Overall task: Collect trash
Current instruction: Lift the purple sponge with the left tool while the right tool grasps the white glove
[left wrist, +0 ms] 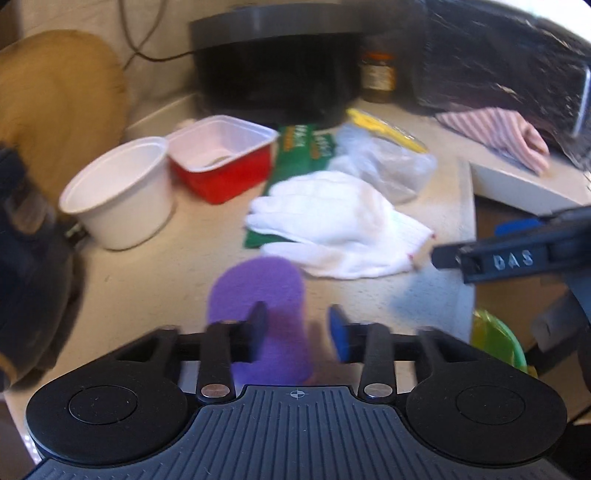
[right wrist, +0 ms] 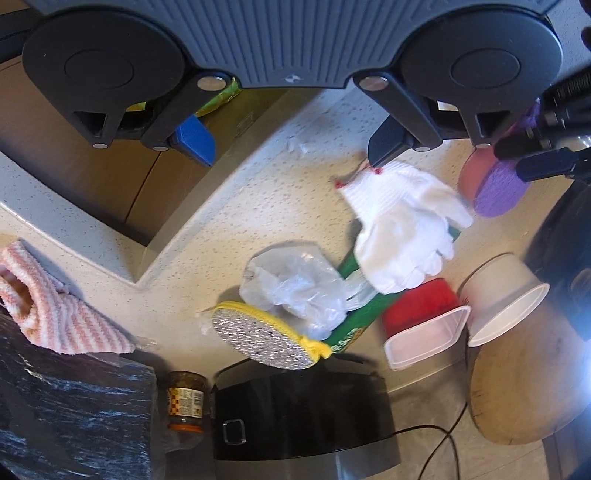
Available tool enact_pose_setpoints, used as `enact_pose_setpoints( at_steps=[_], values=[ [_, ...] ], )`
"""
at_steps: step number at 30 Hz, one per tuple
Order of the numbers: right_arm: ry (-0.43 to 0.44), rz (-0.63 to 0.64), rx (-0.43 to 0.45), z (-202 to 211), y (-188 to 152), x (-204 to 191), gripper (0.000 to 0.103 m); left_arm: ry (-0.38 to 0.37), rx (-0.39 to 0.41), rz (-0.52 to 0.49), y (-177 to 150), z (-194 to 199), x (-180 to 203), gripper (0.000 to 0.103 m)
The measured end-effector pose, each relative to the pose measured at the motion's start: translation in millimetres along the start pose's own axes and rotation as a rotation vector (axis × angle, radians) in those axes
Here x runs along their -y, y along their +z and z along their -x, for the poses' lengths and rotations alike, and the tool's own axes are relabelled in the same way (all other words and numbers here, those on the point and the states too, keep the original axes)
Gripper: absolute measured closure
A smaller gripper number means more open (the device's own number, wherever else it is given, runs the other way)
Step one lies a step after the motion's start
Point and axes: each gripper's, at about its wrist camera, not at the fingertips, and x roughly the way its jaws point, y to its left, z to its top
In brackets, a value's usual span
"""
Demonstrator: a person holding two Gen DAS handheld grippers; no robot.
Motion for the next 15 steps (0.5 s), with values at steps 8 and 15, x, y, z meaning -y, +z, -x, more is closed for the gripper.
enact_pose_setpoints(
  at_steps=[8, 15],
  values=[
    [0.005, 0.001, 0.005, -6, 7, 4, 0.011, -0.024, -0.007, 0.019, 2, 0, -3, 0.045],
    [0.107, 0.132, 0.073, -2, 17, -22, 0.008, 0.113, 0.021, 0.03, -6, 8, -20, 0.046]
  ],
)
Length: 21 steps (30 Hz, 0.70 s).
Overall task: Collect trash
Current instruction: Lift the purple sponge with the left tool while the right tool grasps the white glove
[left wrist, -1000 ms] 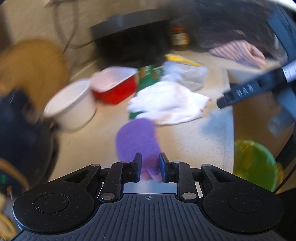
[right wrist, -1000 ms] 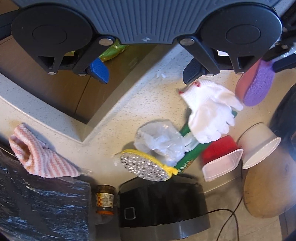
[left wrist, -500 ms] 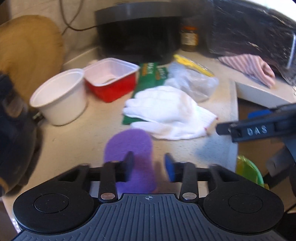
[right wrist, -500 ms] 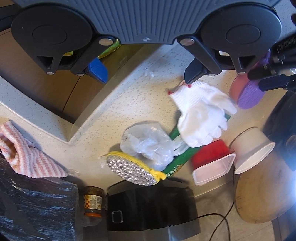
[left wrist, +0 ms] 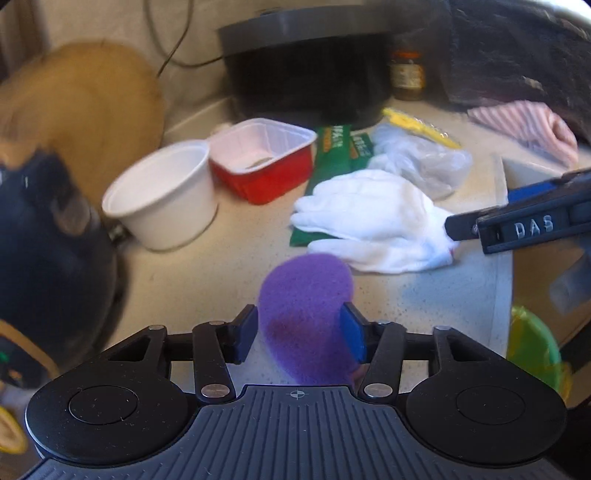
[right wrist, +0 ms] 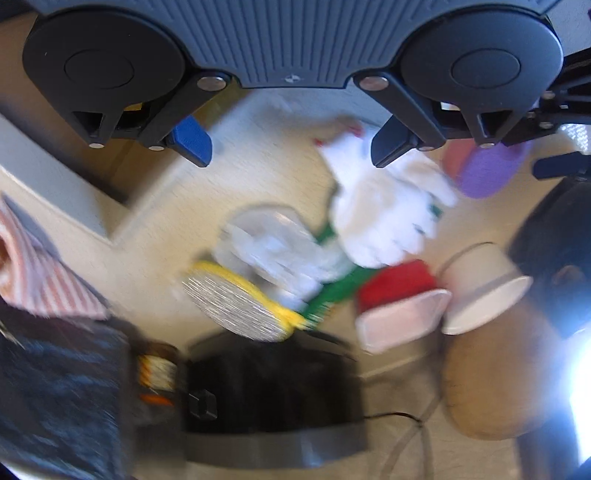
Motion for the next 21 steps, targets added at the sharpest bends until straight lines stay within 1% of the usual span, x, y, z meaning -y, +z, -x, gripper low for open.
enact_pose_setpoints(
  at_steps=[4, 6, 10, 12, 14, 17, 20, 21],
  values=[
    [0.06, 0.058, -0.001, -11, 8, -14, 0.007, -0.025, -0.011, 0.09, 5, -9, -14, 0.046],
    [0.079, 0.092, 0.003, -17, 12, -20, 0.007, -0.05, -0.009, 0.143, 7, -14, -20, 0.046],
    [0.081, 0.162, -0.006, -29, 20, -31, 0.007, -0.135, -0.027, 0.284, 10, -26, -37, 0.044],
    [0.075, 0.17, -0.018, -33, 23, -32, 0.007, -0.172, -0.037, 0.323, 11, -32, -43, 0.044],
    [0.109, 0.157, -0.036, -38, 26, -27, 0.007, -0.193, -0.037, 0.328, 12, -34, -44, 0.044],
    [0.131, 0.122, -0.076, -46, 27, -20, 0.007, -0.198, -0.023, 0.284, 11, -32, -41, 0.044],
    [0.146, 0.14, -0.078, -46, 25, -21, 0.008, -0.23, -0.039, 0.239, 10, -27, -36, 0.044],
    [0.155, 0.146, -0.073, -45, 25, -21, 0.01, -0.241, -0.048, 0.226, 10, -25, -35, 0.044]
  ],
)
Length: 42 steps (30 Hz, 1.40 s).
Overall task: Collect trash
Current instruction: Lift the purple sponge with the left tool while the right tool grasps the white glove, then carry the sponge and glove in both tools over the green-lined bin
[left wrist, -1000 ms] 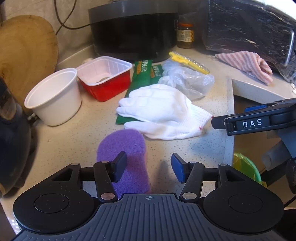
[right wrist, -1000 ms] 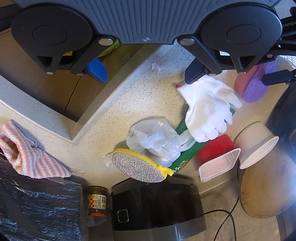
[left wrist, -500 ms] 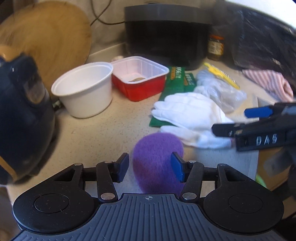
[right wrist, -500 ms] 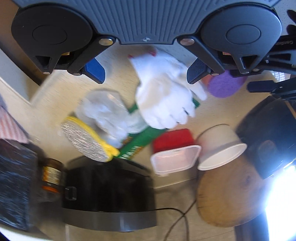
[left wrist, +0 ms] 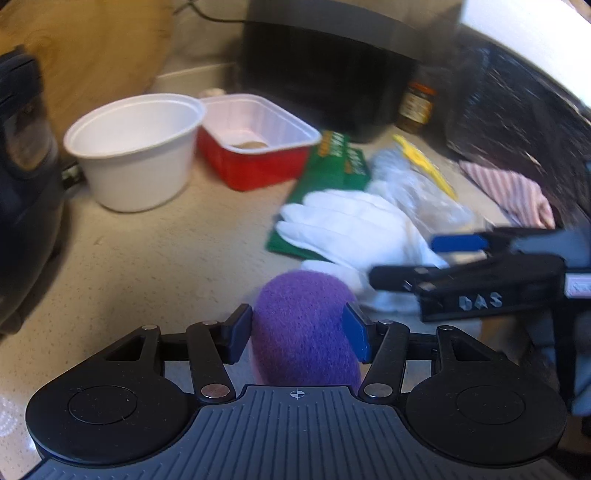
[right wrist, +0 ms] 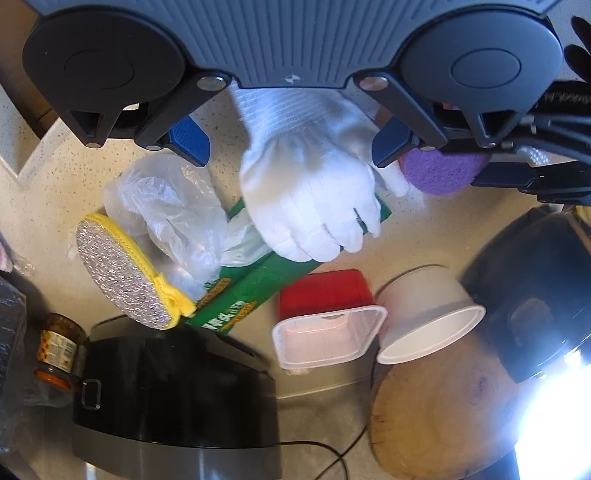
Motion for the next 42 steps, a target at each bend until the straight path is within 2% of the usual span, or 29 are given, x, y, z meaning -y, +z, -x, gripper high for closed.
enact_pose_setpoints(
  at_steps=[5, 6, 7, 9, 12, 15, 22, 25, 29, 30, 31, 32, 33, 35, 37, 42],
  values=[
    [0.013, 0.006, -0.001, -6, 0, 1, 0.021, -0.003, -0.04, -0.084, -7, 10, 14, 0.044],
    [0.011, 0.005, -0.006, -8, 1, 2, 0.029, 0.008, -0.039, -0.1, -8, 9, 16, 0.041],
    [0.023, 0.003, -0.017, -10, 2, 3, 0.047, 0.025, -0.033, -0.11, -8, 8, 18, 0.041],
    [0.056, -0.009, -0.028, -7, 4, 3, 0.068, 0.046, -0.028, -0.103, -7, 7, 20, 0.038],
    [0.122, -0.006, -0.012, 8, 5, -1, 0.084, 0.037, -0.033, -0.095, -8, 5, 20, 0.038],
    [0.145, -0.004, 0.007, 21, 5, -6, 0.089, -0.004, -0.062, -0.089, -11, 3, 19, 0.034],
    [0.159, -0.053, 0.093, 57, 9, -9, 0.091, 0.006, -0.062, -0.105, -11, 2, 24, 0.033],
    [0.137, -0.071, 0.136, 76, 9, -6, 0.091, -0.01, -0.066, -0.091, -11, 2, 21, 0.033],
    [0.062, -0.11, 0.17, 96, 2, 4, 0.091, -0.043, -0.078, -0.067, -13, 6, 19, 0.035],
    [0.036, -0.124, 0.176, 101, -2, 8, 0.091, -0.072, -0.07, -0.057, -14, 10, 19, 0.045],
    [0.009, -0.138, 0.182, 106, -7, 11, 0.091, -0.098, -0.048, -0.053, -15, 15, 19, 0.075],
    [-0.016, -0.153, 0.188, 112, -12, 15, 0.091, -0.124, -0.019, -0.051, -13, 21, 21, 0.076],
    [-0.041, -0.171, 0.195, 119, -18, 19, 0.091, -0.15, 0.002, -0.055, -12, 27, 24, 0.083],
    [-0.092, -0.212, 0.208, 131, -29, 28, 0.091, -0.202, 0.027, -0.083, -5, 34, 33, 0.084],
    [-0.146, -0.263, 0.215, 145, -44, 38, 0.091, -0.23, 0.02, -0.127, 0, 32, 48, 0.084],
    [-0.24, -0.379, 0.188, 166, -88, 57, 0.091, -0.195, 0.001, -0.228, 4, 23, 65, 0.084]
  ],
)
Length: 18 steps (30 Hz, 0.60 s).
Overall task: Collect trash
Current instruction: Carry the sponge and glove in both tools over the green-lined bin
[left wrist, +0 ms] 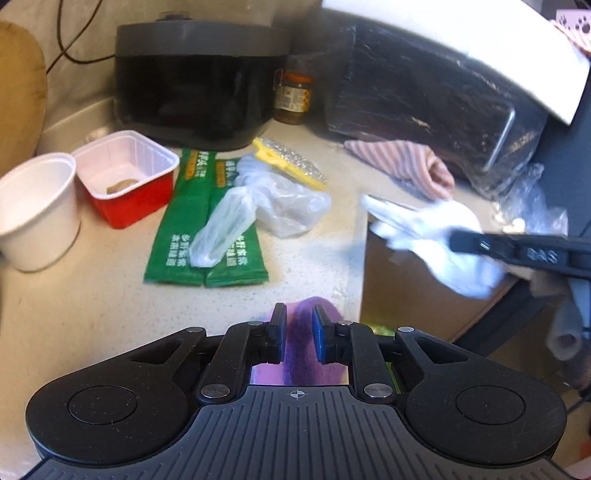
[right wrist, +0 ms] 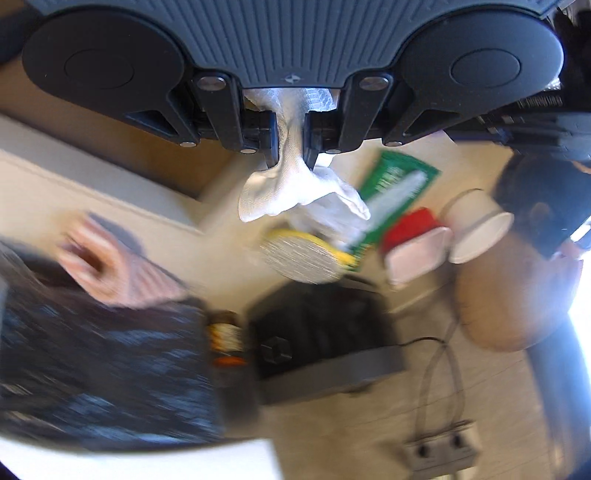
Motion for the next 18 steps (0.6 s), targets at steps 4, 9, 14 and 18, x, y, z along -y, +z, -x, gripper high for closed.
enact_pose_setpoints(
  at_steps=[4, 9, 14, 18],
  values=[
    [-0.009, -0.046, -0.032, 1, -19, 11, 0.091, 0.057, 0.016, -0.022, -7, 5, -10, 0.083],
    [0.059, -0.007, -0.038, -11, -12, -12, 0.091, -0.015, -0.019, -0.096, -16, 13, 1, 0.077],
    [0.121, 0.048, -0.041, -31, 2, -38, 0.09, 0.075, -0.091, -0.277, -35, -9, 32, 0.076],
    [0.145, 0.073, -0.039, -37, 8, -47, 0.09, 0.022, -0.1, -0.273, -35, -13, 37, 0.043]
  ],
)
